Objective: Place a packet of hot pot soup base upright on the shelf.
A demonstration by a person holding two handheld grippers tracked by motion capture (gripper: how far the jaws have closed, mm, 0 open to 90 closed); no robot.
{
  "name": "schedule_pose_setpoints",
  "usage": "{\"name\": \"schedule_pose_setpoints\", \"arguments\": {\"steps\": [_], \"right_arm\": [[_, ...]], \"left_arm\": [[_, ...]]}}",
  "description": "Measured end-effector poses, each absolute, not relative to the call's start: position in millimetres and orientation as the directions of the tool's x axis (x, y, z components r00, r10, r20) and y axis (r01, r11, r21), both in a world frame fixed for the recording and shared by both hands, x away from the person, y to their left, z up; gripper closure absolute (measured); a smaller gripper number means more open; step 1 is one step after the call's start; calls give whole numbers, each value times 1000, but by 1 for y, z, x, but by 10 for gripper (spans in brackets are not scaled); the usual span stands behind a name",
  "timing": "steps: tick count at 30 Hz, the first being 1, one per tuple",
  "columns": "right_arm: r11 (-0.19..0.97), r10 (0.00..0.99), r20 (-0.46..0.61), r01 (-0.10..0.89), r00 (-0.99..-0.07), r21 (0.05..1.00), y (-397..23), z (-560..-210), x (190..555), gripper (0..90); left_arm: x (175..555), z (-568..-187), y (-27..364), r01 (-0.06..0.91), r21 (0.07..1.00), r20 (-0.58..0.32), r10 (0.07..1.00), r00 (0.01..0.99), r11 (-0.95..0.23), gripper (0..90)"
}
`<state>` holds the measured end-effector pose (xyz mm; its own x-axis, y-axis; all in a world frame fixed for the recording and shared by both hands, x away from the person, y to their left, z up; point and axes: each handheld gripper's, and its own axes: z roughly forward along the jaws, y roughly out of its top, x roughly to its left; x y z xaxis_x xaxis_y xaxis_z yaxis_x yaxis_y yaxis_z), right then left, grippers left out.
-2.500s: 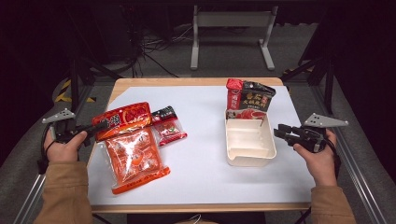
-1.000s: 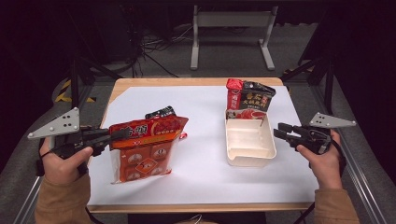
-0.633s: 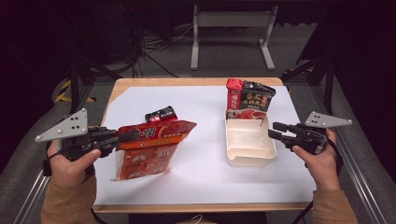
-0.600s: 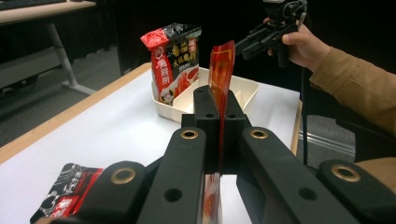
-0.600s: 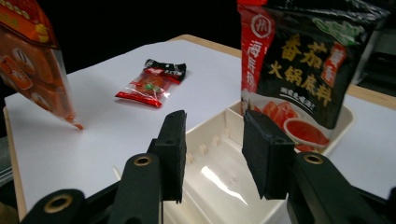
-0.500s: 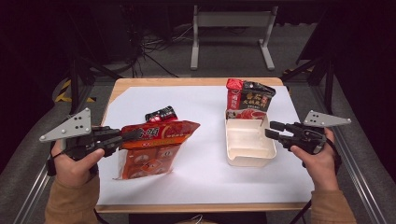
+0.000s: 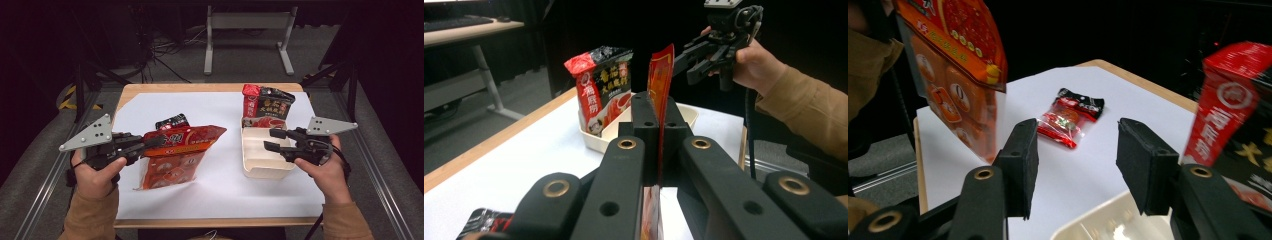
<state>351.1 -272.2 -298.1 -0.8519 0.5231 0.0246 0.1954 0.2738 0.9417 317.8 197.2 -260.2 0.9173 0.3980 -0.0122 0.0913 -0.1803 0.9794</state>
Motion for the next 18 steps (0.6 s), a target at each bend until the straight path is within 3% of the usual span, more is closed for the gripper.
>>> {"name": "schedule_pose_setpoints", "arguments": {"steps": [18], "right_arm": [[286, 385, -4, 115, -923, 951, -206, -275, 369, 463]], "left_arm": [[320, -264, 184, 39, 990, 16, 383, 923, -136, 900]]}}
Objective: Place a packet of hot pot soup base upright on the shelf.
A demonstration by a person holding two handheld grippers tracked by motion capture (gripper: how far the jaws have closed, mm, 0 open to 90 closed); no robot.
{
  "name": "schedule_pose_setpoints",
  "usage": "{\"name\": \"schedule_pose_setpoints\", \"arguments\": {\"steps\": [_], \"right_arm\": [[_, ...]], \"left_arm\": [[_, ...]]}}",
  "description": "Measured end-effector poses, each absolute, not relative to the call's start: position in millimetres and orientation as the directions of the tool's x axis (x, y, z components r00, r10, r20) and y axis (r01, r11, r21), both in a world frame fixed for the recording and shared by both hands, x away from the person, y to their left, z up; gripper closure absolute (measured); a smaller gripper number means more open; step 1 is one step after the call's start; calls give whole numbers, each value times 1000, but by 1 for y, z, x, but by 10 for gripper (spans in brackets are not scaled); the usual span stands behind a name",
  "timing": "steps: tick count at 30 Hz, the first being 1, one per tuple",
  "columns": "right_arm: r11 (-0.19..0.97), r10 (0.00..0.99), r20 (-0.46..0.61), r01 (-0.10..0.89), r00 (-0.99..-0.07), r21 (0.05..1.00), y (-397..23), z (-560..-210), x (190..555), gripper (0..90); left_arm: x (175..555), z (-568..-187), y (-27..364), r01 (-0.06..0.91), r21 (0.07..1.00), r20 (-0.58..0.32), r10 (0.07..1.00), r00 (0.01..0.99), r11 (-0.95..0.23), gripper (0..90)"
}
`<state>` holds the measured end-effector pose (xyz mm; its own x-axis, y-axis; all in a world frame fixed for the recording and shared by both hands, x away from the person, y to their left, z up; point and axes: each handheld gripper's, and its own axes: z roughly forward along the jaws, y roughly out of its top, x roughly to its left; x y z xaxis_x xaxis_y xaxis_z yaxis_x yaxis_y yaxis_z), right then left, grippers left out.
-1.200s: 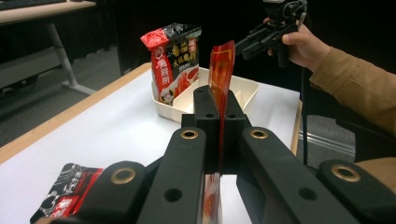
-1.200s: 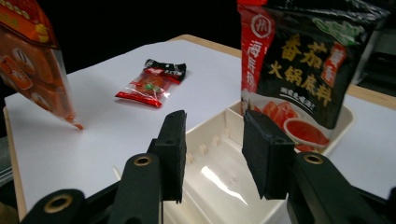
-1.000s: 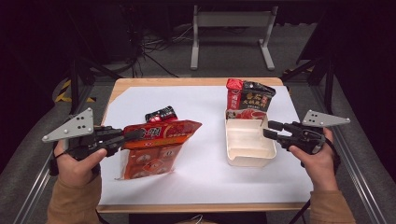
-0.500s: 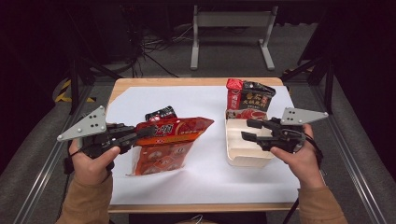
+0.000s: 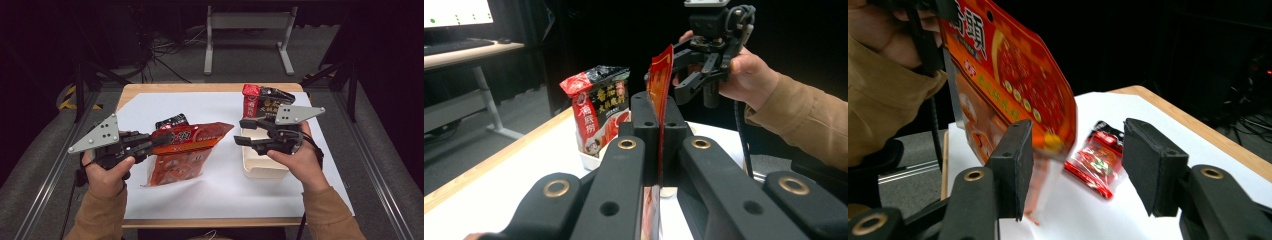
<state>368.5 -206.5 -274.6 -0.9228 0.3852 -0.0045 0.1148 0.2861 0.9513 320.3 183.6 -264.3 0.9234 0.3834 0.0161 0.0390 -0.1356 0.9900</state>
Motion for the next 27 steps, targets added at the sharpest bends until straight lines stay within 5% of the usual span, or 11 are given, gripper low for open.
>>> {"name": "schedule_pose_setpoints", "arguments": {"steps": [19, 27], "right_arm": [[311, 232, 4, 78, -973, 947, -163, -277, 374, 499], [326, 137, -34, 12, -990, 945, -160, -276, 370, 822]], "left_arm": [[320, -267, 169, 14, 992, 27, 320, 947, -128, 900], [321, -269, 170, 12, 993, 28, 322, 946, -121, 900]]}}
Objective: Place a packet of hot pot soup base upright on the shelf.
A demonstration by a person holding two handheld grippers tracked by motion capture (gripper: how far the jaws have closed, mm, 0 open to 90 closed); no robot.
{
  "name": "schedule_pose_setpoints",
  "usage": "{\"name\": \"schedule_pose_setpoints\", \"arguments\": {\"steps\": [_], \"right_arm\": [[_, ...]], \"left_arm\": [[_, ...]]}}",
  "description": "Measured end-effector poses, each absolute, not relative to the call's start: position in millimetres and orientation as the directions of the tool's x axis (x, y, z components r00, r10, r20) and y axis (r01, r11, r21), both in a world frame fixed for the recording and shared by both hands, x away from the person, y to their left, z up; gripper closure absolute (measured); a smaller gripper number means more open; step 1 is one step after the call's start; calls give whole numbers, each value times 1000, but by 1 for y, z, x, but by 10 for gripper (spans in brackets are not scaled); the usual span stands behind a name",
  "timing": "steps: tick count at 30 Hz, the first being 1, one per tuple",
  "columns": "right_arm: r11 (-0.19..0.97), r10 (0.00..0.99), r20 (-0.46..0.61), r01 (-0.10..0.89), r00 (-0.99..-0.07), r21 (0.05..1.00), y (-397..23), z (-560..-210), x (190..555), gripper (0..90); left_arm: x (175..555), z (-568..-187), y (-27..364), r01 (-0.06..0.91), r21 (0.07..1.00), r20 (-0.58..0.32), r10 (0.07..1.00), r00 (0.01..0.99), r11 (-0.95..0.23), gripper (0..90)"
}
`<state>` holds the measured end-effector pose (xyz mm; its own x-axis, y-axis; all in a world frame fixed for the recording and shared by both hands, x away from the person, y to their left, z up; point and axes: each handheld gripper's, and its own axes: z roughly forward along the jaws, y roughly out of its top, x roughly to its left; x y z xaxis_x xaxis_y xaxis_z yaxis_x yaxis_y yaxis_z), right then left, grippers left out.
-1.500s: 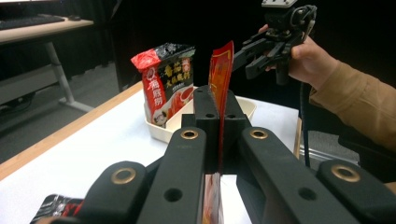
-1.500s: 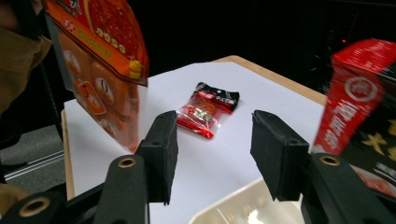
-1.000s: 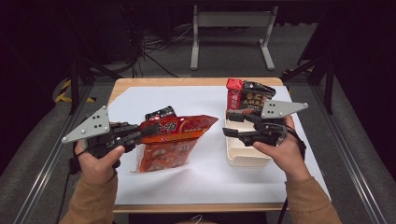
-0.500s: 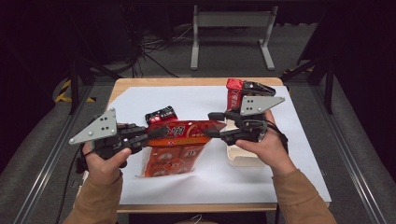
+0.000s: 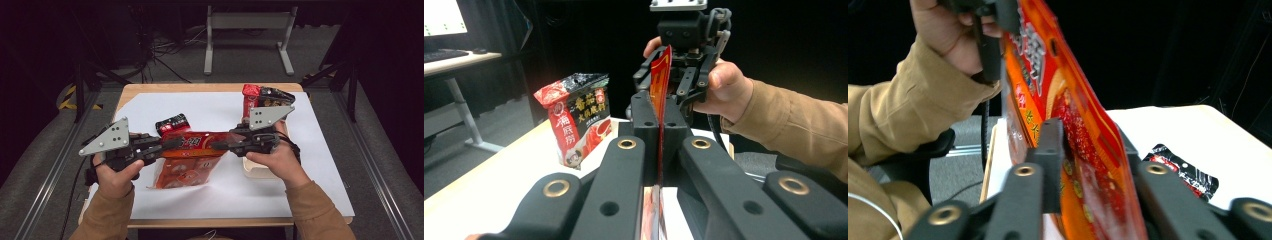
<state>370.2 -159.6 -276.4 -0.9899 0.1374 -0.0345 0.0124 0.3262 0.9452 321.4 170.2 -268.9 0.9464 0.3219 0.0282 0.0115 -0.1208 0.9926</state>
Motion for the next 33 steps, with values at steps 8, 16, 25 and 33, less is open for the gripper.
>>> {"name": "schedule_pose_setpoints", "arguments": {"steps": [8, 16, 25, 33], "right_arm": [[340, 164, -43, 16, -986, 940, -159, -269, 362, 896], [339, 185, -43, 23, -982, 940, -159, -256, 351, 899], [361, 197, -42, 32, -980, 932, -159, -240, 342, 900], [399, 225, -47, 48, -973, 916, -157, -232, 337, 900]], "left_arm": [[325, -271, 173, 25, 995, 9, 325, 946, -101, 897], [327, -272, 177, 21, 997, 5, 315, 949, -81, 882], [333, -276, 176, 27, 996, 3, 330, 944, -89, 787], [336, -276, 181, 40, 997, -13, 360, 933, -66, 517]]}}
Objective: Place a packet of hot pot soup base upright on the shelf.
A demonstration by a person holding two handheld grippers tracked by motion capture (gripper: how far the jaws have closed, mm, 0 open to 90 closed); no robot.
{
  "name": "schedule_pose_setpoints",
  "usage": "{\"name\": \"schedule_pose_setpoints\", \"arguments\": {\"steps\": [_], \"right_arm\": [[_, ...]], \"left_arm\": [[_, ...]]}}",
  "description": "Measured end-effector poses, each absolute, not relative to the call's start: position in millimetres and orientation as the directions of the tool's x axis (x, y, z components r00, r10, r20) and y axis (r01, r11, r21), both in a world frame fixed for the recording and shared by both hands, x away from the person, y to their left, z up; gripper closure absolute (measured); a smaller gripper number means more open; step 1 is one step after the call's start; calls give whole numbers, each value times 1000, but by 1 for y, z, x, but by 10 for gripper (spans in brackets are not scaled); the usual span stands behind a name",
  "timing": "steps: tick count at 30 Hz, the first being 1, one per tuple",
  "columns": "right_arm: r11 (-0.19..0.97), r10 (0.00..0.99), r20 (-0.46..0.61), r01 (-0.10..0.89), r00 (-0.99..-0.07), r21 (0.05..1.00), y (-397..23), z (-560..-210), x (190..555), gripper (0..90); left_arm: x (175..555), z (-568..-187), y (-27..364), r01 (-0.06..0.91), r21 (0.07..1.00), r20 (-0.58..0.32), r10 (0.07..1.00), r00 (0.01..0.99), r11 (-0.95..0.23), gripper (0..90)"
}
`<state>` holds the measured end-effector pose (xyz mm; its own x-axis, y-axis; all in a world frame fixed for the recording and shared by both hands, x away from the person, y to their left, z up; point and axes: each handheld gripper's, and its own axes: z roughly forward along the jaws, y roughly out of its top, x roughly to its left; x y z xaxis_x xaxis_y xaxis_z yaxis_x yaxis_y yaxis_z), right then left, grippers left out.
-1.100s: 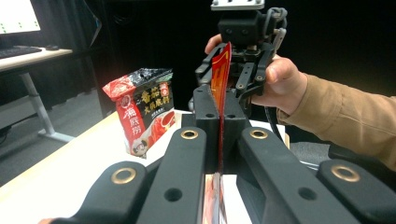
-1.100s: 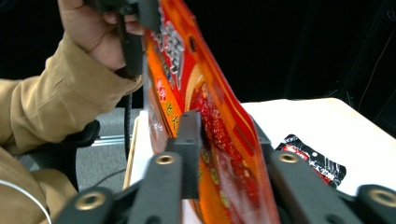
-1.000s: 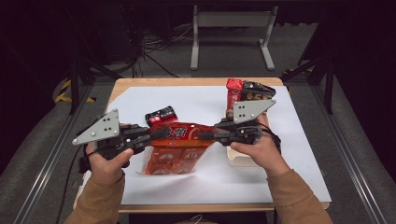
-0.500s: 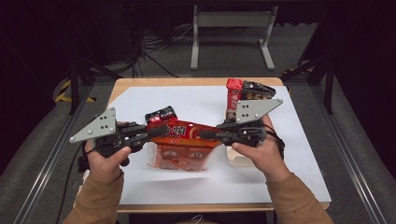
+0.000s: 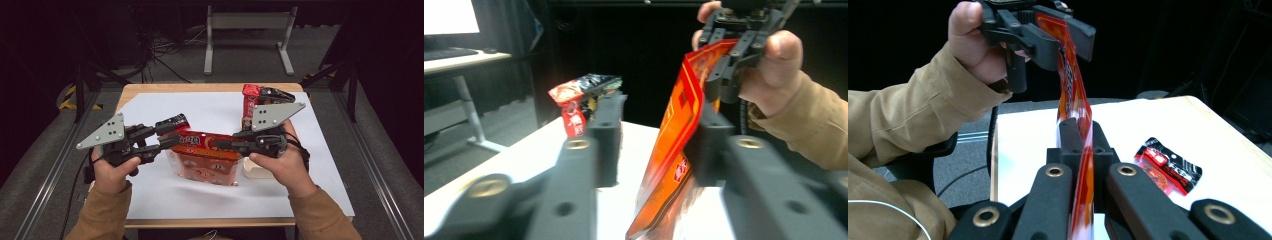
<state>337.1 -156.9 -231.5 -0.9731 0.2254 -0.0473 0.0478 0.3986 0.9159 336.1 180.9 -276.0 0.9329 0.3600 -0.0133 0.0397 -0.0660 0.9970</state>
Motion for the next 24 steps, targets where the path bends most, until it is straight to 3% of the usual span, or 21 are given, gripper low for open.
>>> {"name": "schedule_pose_setpoints", "arguments": {"steps": [6, 24], "right_arm": [[399, 260, -42, 68, -965, 915, -161, -223, 337, 900], [373, 341, -28, 108, -940, 922, -174, -196, 338, 900]], "left_arm": [[339, -276, 187, 38, 997, -6, 400, 917, -74, 361], [352, -284, 206, 104, 990, -48, 478, 877, -90, 302]]}}
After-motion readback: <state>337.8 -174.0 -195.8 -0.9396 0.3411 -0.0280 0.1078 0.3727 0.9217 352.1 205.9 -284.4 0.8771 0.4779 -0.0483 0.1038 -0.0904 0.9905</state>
